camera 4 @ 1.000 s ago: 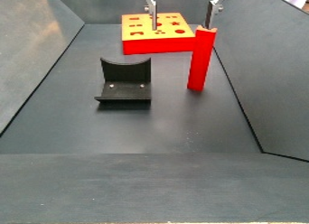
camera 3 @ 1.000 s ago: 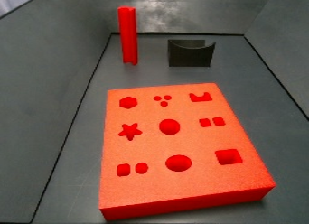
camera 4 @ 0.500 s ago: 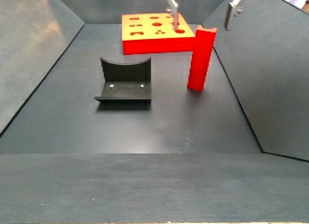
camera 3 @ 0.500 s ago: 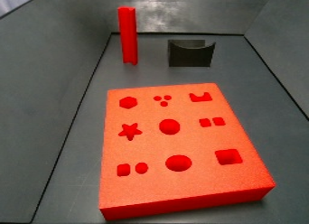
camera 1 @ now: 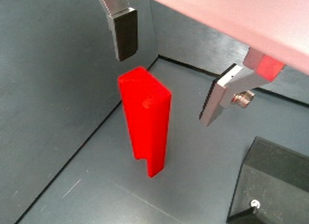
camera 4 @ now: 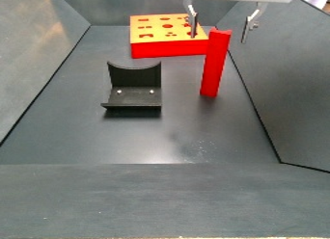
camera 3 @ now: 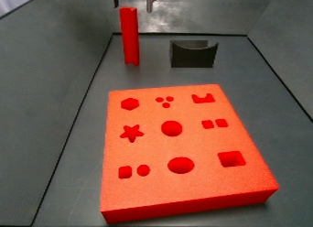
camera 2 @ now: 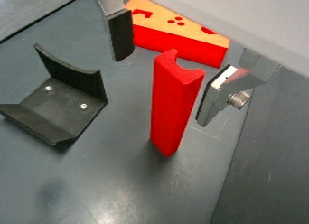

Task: Pick up the arch object. Move up. Rotate the arch object. Move to above the board. Insert the arch object.
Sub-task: Pick up the arch object.

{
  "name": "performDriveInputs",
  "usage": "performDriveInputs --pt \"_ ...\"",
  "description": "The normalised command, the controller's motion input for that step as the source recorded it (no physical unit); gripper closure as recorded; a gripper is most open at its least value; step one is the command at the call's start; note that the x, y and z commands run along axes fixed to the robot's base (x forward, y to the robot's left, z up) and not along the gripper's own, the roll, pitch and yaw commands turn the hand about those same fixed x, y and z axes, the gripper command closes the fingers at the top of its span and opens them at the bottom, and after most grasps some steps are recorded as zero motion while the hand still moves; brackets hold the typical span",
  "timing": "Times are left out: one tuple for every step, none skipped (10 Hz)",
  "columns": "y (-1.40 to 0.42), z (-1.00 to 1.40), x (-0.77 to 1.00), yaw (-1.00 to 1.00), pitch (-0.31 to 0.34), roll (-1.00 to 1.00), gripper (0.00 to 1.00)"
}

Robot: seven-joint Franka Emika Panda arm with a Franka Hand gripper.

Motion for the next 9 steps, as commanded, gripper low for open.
performDriveInputs --pt "-0.19 -0.31 -0.14 -0.22 -0.051 0.0 0.0" --pt "-0.16 -0.33 -0.13 -0.29 -0.003 0.0 0.0" --pt "-0.13 -0.31 -0.06 -0.39 -0.011 0.0 0.0" --pt "-0.09 -0.27 -0.07 -0.49 -0.034 0.0 0.0" --pt "-0.08 -0.16 -0.16 -0.41 0.0 0.0 0.0" --pt "-0.06 -0.07 -0.15 -0.29 0.0 0.0 0.0" --pt "0.0 0.0 -0.06 0.0 -0.07 0.0 0.0" --pt "0.0 0.0 -0.01 0.0 0.003 0.01 0.0" --pt "0.0 0.0 0.0 0.0 0.0 0.0 0.0"
